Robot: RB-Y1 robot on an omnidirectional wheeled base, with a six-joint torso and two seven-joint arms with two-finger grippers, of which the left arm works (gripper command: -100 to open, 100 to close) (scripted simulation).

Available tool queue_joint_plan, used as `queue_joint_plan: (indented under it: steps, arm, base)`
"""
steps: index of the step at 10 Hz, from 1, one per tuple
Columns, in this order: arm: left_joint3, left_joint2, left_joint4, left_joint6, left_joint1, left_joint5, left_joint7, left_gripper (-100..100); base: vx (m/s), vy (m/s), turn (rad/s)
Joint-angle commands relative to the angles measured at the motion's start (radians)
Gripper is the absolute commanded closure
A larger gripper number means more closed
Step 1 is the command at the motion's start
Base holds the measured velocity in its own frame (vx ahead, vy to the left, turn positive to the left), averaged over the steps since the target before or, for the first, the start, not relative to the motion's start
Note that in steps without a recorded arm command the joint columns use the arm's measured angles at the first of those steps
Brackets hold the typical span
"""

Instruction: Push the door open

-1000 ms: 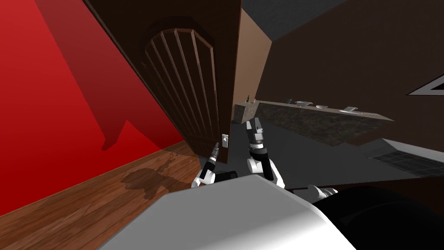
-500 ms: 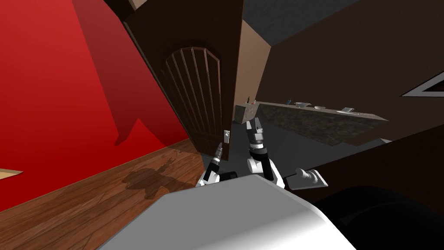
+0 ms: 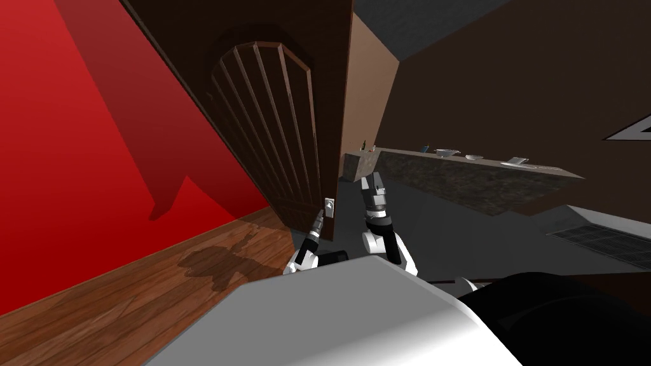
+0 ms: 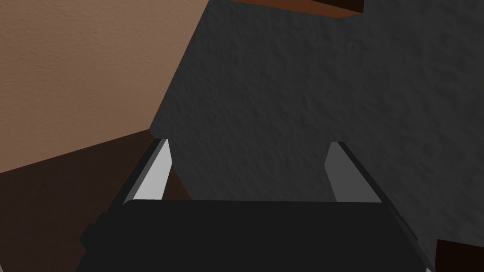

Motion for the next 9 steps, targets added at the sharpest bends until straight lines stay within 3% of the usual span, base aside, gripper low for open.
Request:
queue_joint_plan:
  steps: [1, 3, 4, 5, 9]
  arm:
    - [0.005, -0.012, 0.007, -0.002, -0.008, 0.000, 0.002, -100]
    - [0.011, -0.050, 0.014, -0.004, -0.017, 0.000, 0.004, -100]
    - [0.009, -0.040, 0.012, -0.003, -0.014, 0.000, 0.002, -100]
    - [0.009, -0.040, 0.012, -0.003, -0.014, 0.000, 0.002, 100]
    - [0.009, -0.040, 0.012, -0.003, -0.014, 0.000, 0.002, 100]
  base:
    - [0.204, -0.139, -0.016]
    - [0.175, -0.117, -0.015]
    - [0.065, -0.053, 0.004]
    - [-0.006, 0.005, 0.003]
    - [-0.018, 0.013, -0.003]
